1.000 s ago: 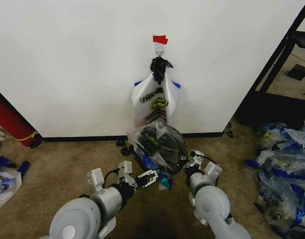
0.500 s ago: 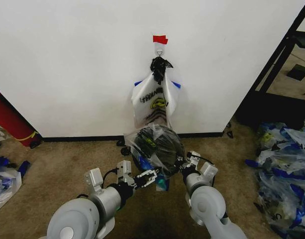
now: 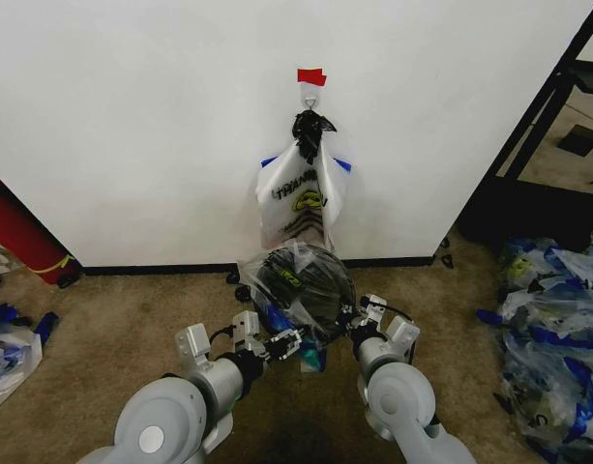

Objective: Pick up the garbage bag from the wall and place it over the trash bin.

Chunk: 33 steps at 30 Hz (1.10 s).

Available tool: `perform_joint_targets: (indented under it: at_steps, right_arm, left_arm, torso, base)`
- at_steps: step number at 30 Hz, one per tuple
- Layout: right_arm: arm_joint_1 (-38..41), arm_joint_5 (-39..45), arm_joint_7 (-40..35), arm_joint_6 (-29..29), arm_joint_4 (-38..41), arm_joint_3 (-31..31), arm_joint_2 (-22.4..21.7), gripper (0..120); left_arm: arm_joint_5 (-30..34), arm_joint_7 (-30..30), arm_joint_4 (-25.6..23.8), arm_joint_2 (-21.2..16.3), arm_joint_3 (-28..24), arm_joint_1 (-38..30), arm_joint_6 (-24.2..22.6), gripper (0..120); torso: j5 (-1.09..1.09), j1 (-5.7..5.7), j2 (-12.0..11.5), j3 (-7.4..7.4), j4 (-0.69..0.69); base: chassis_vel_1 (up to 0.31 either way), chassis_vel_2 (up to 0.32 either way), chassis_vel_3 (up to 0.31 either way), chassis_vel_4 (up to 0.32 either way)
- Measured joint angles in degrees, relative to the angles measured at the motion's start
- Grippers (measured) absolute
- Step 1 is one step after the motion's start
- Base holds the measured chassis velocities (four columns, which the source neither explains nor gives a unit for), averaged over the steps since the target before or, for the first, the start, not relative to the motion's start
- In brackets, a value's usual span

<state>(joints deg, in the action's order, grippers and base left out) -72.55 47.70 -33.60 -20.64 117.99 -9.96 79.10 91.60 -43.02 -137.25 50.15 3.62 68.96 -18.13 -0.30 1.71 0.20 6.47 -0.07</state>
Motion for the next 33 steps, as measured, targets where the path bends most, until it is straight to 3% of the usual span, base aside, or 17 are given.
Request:
perform_joint_targets:
  at_steps: [9, 24, 33]
  right_arm:
    - [-0.08, -0.05, 0.25, 0.10, 0.13, 0.00, -0.08, 0]
    - [-0.07, 3.86, -0.26, 0.08, -0.26, -1.27, 0.51, 0]
    - [-0.31, 8.87, -1.61, -0.63, 0.96, -3.06, -0.35, 0]
  left_arm:
    - [-0.42, -0.20, 0.34, -0.21, -0.20, -0.23, 0.54, 0]
    - [-2.75, 0.31, -2.18, -2.22, 3.93, 4.32, 0.55, 0]
    - [-5.90, 0.33, -0.06, -2.29, 5.47, 6.60, 1.06, 0]
  torso:
    - [0.00, 0.00, 0.00, 0.00, 0.00]
    - [0.00, 0.00, 0.00, 0.00, 0.00]
    - [0.00, 0.00, 0.00, 0.00, -0.01]
  base:
    - [0.000, 0.000, 0.000, 0.000]
    - [0.000, 0.000, 0.000, 0.000]
    - [0.000, 0.000, 0.000, 0.000]
